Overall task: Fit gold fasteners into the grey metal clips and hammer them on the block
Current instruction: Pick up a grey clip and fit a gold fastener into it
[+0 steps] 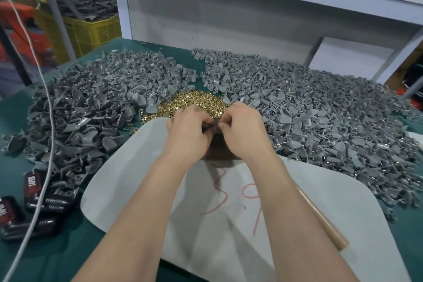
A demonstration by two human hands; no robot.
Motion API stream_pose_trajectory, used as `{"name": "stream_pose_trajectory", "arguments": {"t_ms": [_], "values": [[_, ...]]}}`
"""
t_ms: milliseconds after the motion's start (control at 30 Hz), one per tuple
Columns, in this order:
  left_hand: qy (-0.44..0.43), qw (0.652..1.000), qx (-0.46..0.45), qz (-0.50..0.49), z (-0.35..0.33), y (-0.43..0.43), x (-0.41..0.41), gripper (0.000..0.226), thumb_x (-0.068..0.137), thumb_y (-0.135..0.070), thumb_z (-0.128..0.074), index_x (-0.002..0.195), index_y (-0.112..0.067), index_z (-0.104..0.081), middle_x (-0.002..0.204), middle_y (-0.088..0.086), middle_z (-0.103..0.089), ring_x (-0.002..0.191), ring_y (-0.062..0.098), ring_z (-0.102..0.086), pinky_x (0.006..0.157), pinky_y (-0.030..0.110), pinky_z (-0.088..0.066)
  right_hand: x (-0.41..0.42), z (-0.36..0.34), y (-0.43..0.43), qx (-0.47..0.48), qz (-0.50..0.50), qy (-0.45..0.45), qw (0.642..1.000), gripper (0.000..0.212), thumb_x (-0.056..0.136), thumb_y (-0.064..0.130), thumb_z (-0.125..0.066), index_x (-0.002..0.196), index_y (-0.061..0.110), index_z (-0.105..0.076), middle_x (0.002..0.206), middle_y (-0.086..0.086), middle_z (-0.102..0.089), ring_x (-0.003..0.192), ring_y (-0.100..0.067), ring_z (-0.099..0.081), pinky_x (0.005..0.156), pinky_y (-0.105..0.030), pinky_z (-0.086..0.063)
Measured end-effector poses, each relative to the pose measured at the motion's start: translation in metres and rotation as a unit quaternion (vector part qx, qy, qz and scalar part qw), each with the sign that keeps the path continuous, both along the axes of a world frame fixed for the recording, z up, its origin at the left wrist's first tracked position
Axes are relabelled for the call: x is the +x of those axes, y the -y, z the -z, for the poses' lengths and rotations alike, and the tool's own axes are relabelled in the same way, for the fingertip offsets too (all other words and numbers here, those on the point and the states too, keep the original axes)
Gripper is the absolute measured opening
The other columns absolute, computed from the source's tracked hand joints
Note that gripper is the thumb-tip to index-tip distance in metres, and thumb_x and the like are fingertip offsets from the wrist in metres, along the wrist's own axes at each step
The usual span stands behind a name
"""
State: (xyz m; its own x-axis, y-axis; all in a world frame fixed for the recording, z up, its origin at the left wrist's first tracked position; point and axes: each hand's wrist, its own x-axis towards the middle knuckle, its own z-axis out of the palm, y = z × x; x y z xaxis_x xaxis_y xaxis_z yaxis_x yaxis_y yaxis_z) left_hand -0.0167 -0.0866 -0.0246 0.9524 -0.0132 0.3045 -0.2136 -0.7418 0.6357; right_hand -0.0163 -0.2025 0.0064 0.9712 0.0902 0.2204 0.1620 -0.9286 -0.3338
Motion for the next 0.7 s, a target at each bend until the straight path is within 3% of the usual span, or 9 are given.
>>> {"name": "stream_pose_trajectory", "arguments": {"t_ms": [133, 300, 433, 533, 633, 700], "values": [[0.01, 1.0, 0.022, 0.0, 0.0, 0.001, 0.0, 0.011, 0.089, -0.021, -0.061, 0.091, -0.019, -0.072, 0.1, -0.003, -0.054, 0.105, 0.027, -0.046, 0.088, 0.035, -0.034, 0.005, -0.003, -0.003, -0.073, -0.012, -0.006, 0.997, 0.017, 0.091, 0.014, -0.056, 0.104, 0.006, -0.062, 0.111, -0.01, -0.058, 0.1, -0.027, -0.057, 0.082, -0.029, -0.044], [0.011, 0.999, 0.042, -0.003, -0.001, 0.002, -0.001, 0.014, 0.089, -0.019, -0.059, 0.095, -0.019, -0.071, 0.106, 0.0, -0.055, 0.104, 0.026, -0.042, 0.085, 0.033, -0.031, 0.008, -0.004, -0.003, -0.098, -0.031, 0.007, 0.995, 0.013, 0.091, 0.013, -0.056, 0.1, 0.007, -0.063, 0.107, -0.011, -0.059, 0.096, -0.028, -0.058, 0.08, -0.031, -0.047], [0.0, 0.999, 0.027, -0.016, -0.001, 0.002, -0.002, 0.009, 0.089, -0.024, -0.061, 0.093, -0.022, -0.069, 0.104, -0.007, -0.052, 0.11, 0.023, -0.041, 0.083, 0.03, -0.024, 0.002, 0.003, 0.008, 0.016, -0.037, 0.01, 0.999, 0.015, 0.091, 0.017, -0.058, 0.095, 0.01, -0.071, 0.103, -0.008, -0.062, 0.097, -0.024, -0.057, 0.088, -0.034, -0.044], [-0.005, 1.0, 0.017, -0.018, 0.0, 0.001, -0.002, 0.008, 0.09, -0.026, -0.061, 0.088, -0.025, -0.068, 0.095, -0.012, -0.044, 0.109, 0.022, -0.041, 0.083, 0.03, -0.021, -0.006, 0.011, 0.032, 0.13, 0.061, 0.031, 0.989, 0.031, 0.093, 0.026, -0.057, 0.121, 0.015, -0.063, 0.119, -0.007, -0.058, 0.104, -0.02, -0.054, 0.099, -0.031, -0.04], [-0.011, 1.0, 0.018, -0.015, 0.0, 0.001, -0.002, 0.008, 0.09, -0.027, -0.06, 0.087, -0.026, -0.067, 0.096, -0.012, -0.043, 0.11, 0.021, -0.042, 0.083, 0.03, -0.021, -0.008, 0.016, 0.055, 0.012, 0.181, -0.066, 0.981, 0.043, 0.09, 0.049, -0.053, 0.112, 0.012, -0.059, 0.111, -0.012, -0.063, 0.104, -0.031, -0.057, 0.091, -0.04, -0.047], [-0.016, 1.0, 0.014, -0.021, -0.001, 0.001, -0.002, 0.006, 0.09, -0.027, -0.061, 0.085, -0.027, -0.065, 0.096, -0.011, -0.043, 0.111, 0.022, -0.042, 0.084, 0.031, -0.023, -0.006, 0.012, 0.058, -0.015, 0.183, -0.127, 0.975, 0.048, 0.091, 0.054, -0.048, 0.101, 0.008, -0.06, 0.099, -0.014, -0.065, 0.096, -0.033, -0.06, 0.085, -0.041, -0.049]]}}
